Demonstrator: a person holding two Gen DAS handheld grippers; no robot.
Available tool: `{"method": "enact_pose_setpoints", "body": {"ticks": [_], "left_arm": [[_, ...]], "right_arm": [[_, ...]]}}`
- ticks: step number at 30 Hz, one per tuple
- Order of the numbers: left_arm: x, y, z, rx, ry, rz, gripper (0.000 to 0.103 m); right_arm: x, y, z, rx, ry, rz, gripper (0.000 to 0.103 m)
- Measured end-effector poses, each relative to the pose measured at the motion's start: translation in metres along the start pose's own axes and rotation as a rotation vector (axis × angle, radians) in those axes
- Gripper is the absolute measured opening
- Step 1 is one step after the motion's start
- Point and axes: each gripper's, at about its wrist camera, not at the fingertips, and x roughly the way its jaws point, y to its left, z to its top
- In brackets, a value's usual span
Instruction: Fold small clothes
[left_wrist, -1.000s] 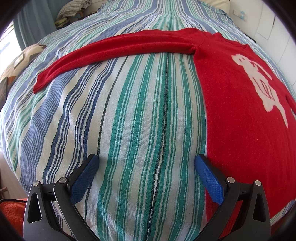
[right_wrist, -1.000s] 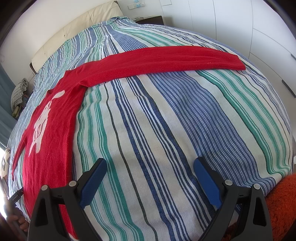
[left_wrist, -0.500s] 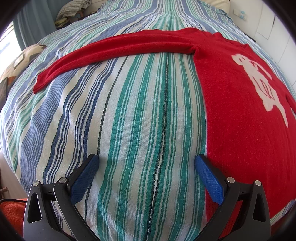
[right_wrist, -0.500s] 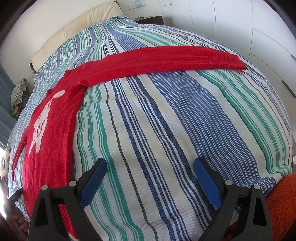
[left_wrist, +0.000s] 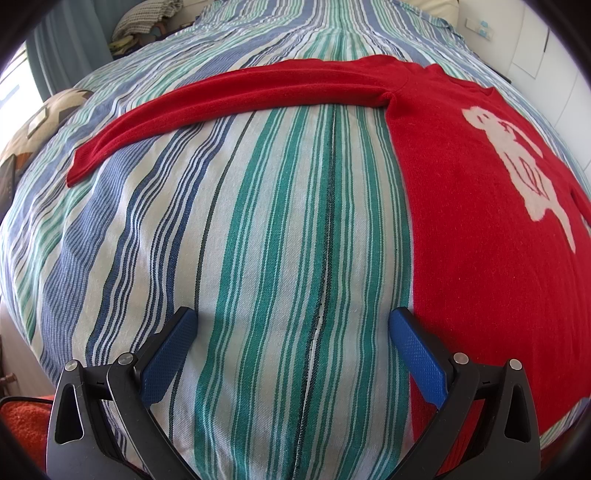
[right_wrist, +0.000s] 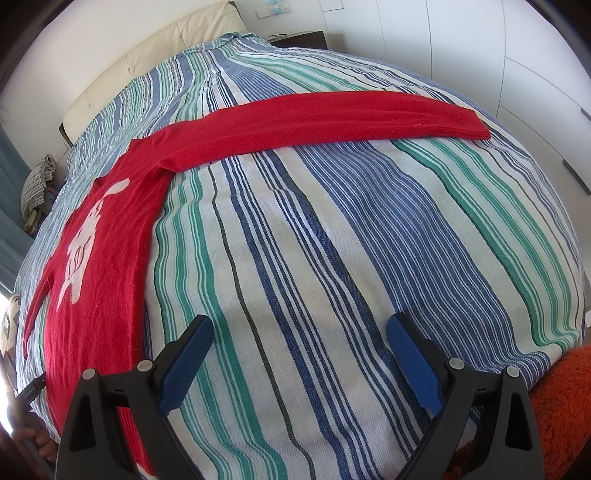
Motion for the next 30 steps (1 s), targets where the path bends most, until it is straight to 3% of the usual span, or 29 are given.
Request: {"method": "enact_pose_setpoints", "body": {"ticks": [13,18,22,26,28,30], "left_arm": [[0.000,0.000,0.001,0.003,0.004,-0.004,0.102],[-0.001,0.000,-0.001,0.004,-0.003,0.002,0.103],[-0.001,-0.002,-0.001,0.004,-0.007,0.010,0.103],[-0.002,-0.001,-0.001,0.004,-0.009,0.010,0.103],[-0.002,-0.001,-0.001,0.005,-0.012,0.011,0.102],[-0.002,-0.002,-0.001,0.006,-0.014,0.012,0.102]], "right_arm": [[-0.004,0.000,-0.001,0.014,-0.004,0.007,0.094],[-0.044,-0.038,0.022,0.236,-0.135,0.260,0.094],[-0.053,-0.084,0.061,0.370,-0.206,0.311,0.094],[-0.021,-0.141,0.075,0.649,-0.137,0.393,0.093],[-0.002,-0.158,0.076,0.747,-0.107,0.400,0.085],[0.008,-0.168,0.080,0.796,-0.130,0.389,0.081]]}}
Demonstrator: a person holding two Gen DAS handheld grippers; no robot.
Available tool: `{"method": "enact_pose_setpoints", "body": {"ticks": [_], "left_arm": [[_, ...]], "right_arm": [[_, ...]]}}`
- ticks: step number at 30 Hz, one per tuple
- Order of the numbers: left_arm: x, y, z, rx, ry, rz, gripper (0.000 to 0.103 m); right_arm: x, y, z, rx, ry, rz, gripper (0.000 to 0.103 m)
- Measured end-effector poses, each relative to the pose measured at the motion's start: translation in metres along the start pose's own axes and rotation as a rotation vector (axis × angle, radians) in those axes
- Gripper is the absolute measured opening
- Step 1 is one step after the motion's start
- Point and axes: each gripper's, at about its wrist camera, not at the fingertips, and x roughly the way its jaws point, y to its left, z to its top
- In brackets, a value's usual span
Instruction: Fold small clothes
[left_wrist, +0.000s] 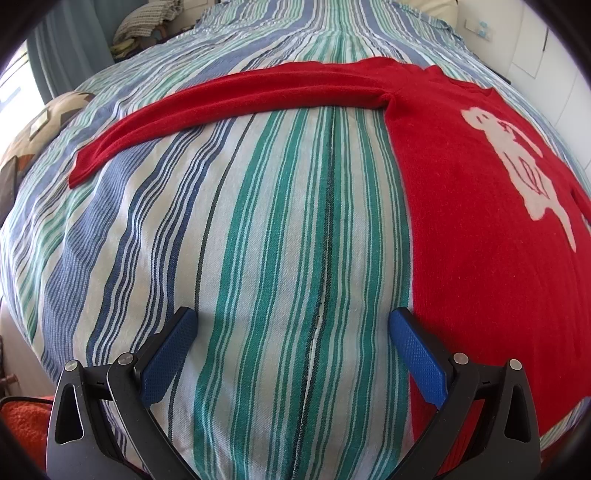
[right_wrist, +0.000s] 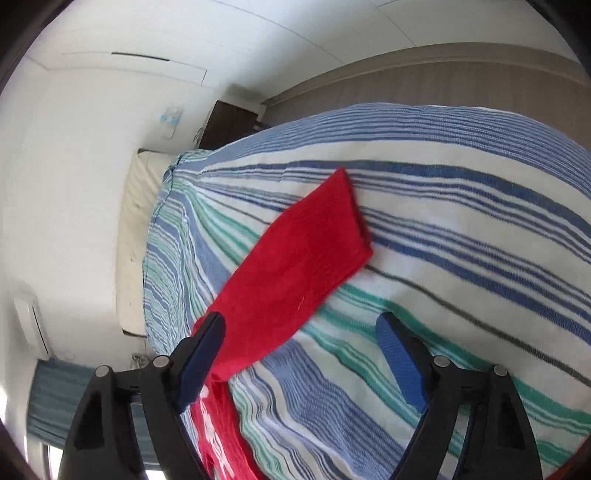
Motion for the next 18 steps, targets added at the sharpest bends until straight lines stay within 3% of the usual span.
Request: {"method": "enact_pose_setpoints", "body": {"ticks": [3,5,6,7,9,12,15,18], "left_arm": [[-0.001,-0.001,-0.001,0.001,-0.004,0.002,0.103],[-0.001,-0.001,-0.001,0.001,-0.005,0.003,0.103],[-0.001,-0.002,-0.001,0.000,-0.005,0.003,0.103],[-0.001,-0.002,-0.002,-0.001,-0.005,0.003,0.103],[-0.002,-0.003,-0.001,-0.001,-0.005,0.005,0.103],[-0.002,-0.004,0.001,-0.002,-0.003,0.008,0.103],[-0.001,-0.005,0.003,0.002,0.003,0.007,0.103],[0.000,-0.004,0.004,0.004,0.007,0.003,0.103]], "right_arm": [[0.013,0.000,0.015,0.015,-0.044,-0.030,0.075],[0.024,0.003,0.020,0.014,-0.042,-0.073,0.060],[0.028,0.007,0.024,-0.012,-0.039,-0.107,0.030],[0.032,0.015,0.027,-0.049,-0.031,-0.157,0.006],[0.030,0.042,0.030,-0.138,-0.070,-0.227,0.006],[0.027,0.121,0.022,-0.357,-0.116,-0.183,0.006],[0.038,0.224,-0.020,-0.631,-0.080,-0.046,0.006],[0.069,0.311,-0.087,-0.832,0.058,0.116,0.006]]}}
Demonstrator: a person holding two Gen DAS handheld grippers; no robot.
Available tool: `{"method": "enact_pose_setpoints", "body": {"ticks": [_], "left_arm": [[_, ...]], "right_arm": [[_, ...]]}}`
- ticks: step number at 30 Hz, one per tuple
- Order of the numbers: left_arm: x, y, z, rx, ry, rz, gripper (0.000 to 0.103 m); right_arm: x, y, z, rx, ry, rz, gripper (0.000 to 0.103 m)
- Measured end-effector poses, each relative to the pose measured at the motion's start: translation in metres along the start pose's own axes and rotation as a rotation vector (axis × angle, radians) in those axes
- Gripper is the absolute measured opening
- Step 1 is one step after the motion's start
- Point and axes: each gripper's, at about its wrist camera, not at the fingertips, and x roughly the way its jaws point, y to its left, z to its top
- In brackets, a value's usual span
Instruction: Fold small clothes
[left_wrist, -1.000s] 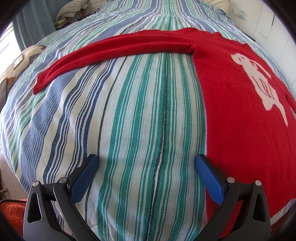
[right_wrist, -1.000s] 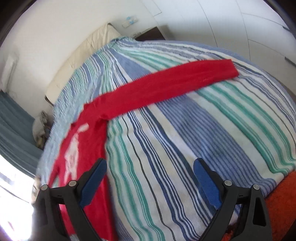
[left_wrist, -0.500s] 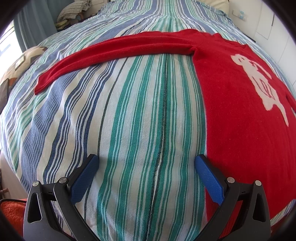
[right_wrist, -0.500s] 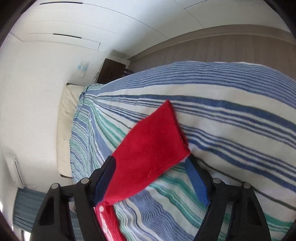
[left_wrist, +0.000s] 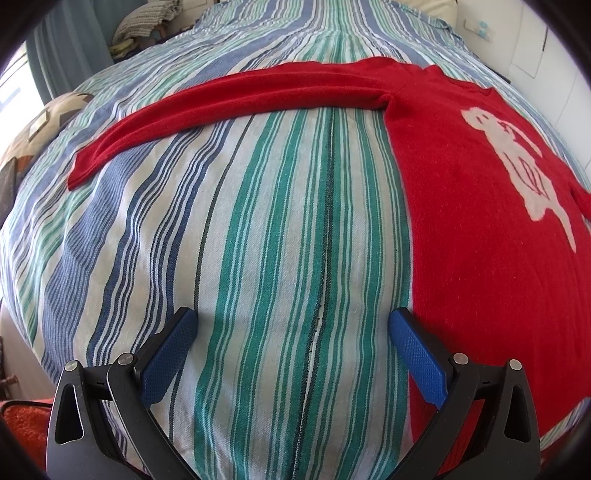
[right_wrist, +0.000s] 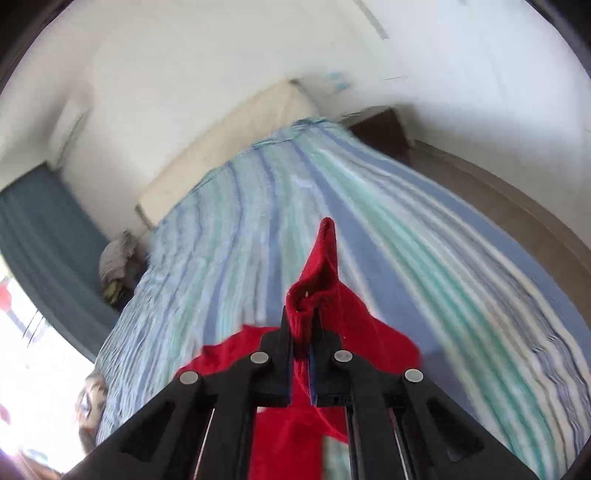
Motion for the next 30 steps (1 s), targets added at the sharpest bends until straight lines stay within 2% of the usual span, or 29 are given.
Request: {"method": "enact_pose_setpoints", "body": {"ticks": [3,4,5,6,7,9,12,17,20,21,23,24,25,27,30], "left_arm": [[0.000,0.001,0.000,0.001,0.000,-0.004,0.103],[0.000,0.001,0.000,0.001,-0.001,-0.006,0.103],[0.000,0.002,0.000,0.002,-0.002,-0.007,0.103],[0.000,0.002,0.000,0.004,-0.004,-0.008,0.103],[-0.001,0.003,-0.001,0.005,-0.006,-0.008,0.103],[-0.001,0.002,-0.001,0.007,-0.008,-0.009,0.103],[-0.001,0.003,-0.002,0.013,-0.009,-0.012,0.103],[-0.002,0.002,-0.002,0.021,-0.004,-0.016,0.103],[-0.001,0.001,-0.001,0.023,-0.006,-0.012,0.103],[-0.001,0.000,-0.002,0.024,-0.008,-0.009,0.103],[-0.002,-0.001,-0.003,0.024,-0.014,-0.005,0.103],[-0.002,-0.001,-0.004,0.023,-0.018,-0.005,0.103],[-0.003,-0.001,-0.004,0.023,-0.021,-0.004,0.103],[-0.003,-0.002,-0.005,0.021,-0.025,-0.002,0.103],[-0.003,-0.003,-0.005,0.023,-0.024,0.000,0.103]], "right_arm": [[0.049,0.086,-0.012,-0.135,0.107,0.172,0.007],[0.068,0.109,-0.020,-0.163,0.160,0.212,0.014],[0.086,0.125,-0.030,-0.175,0.220,0.238,0.024],[0.102,0.135,-0.039,-0.172,0.276,0.255,0.058],[0.112,0.140,-0.047,-0.157,0.317,0.283,0.076],[0.118,0.138,-0.058,-0.120,0.359,0.345,0.076],[0.115,0.115,-0.059,-0.065,0.371,0.340,0.076],[0.112,0.045,-0.062,0.063,0.427,0.240,0.076],[0.128,0.000,-0.087,0.175,0.506,0.180,0.076],[0.137,-0.015,-0.096,0.216,0.525,0.137,0.076],[0.149,-0.041,-0.118,0.241,0.549,-0.005,0.076],[0.151,-0.049,-0.125,0.224,0.540,-0.062,0.070],[0.148,-0.052,-0.128,0.208,0.509,-0.081,0.067],[0.134,-0.049,-0.124,0.170,0.443,-0.117,0.067],[0.099,-0.026,-0.122,0.094,0.405,-0.011,0.068]]}}
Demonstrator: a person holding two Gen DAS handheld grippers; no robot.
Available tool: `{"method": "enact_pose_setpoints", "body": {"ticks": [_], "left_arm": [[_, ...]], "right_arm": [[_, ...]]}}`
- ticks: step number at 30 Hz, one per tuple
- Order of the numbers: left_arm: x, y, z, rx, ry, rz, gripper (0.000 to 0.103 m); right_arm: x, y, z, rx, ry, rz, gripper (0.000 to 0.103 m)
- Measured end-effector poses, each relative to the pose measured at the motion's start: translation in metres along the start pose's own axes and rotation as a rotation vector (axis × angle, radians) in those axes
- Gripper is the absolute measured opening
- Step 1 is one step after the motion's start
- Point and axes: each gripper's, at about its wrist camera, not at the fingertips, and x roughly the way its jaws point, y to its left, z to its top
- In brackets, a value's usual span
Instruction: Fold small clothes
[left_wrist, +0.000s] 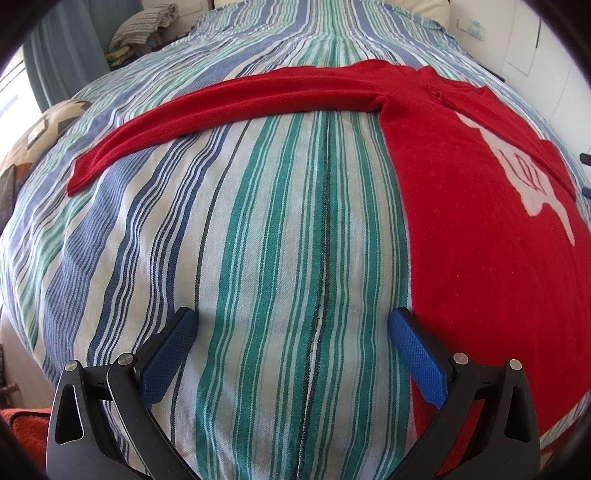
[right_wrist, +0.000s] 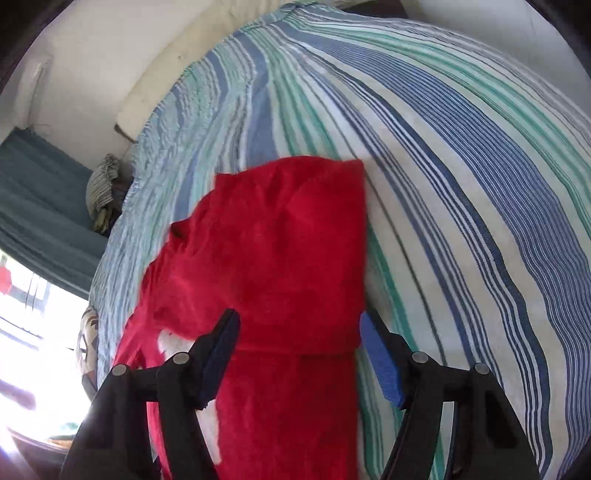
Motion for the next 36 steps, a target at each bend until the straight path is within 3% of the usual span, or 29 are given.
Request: {"method": "enact_pose_setpoints", "body": {"ticks": [3,5,7,9,12,17,20,26,36], "left_arm": [[0.000,0.000,0.001,-0.001,0.003,0.000,0.103],[0.000,0.000,0.001,-0.002,0.005,0.001,0.103],[0.000,0.000,0.001,-0.002,0.004,-0.001,0.103],[0.000,0.001,0.001,-0.001,0.001,-0.003,0.103],[0.000,0.001,0.000,-0.001,-0.003,-0.002,0.103],[-0.001,-0.002,0.000,-0.008,-0.011,0.021,0.103],[-0.001,-0.005,-0.001,-0.005,-0.022,0.038,0.103],[-0.003,-0.004,-0.004,-0.014,-0.038,0.042,0.103],[-0.004,0.000,-0.004,-0.018,-0.037,0.017,0.103]], "right_arm": [[-0.025,0.028,-0.038,-0.148,0.091,0.130,0.072],[-0.033,0.037,-0.076,-0.218,0.163,0.171,0.074],[-0.033,0.033,-0.118,-0.238,0.230,0.172,0.074],[-0.029,0.017,-0.157,-0.218,0.277,0.120,0.074],[-0.046,-0.011,-0.195,-0.162,0.205,0.086,0.074],[-0.097,-0.022,-0.206,-0.122,-0.022,-0.022,0.076],[-0.112,-0.023,-0.199,-0.139,-0.111,-0.085,0.080],[-0.103,-0.046,-0.193,-0.052,-0.092,-0.156,0.081],[-0.111,-0.061,-0.198,0.030,-0.118,-0.156,0.081]]}}
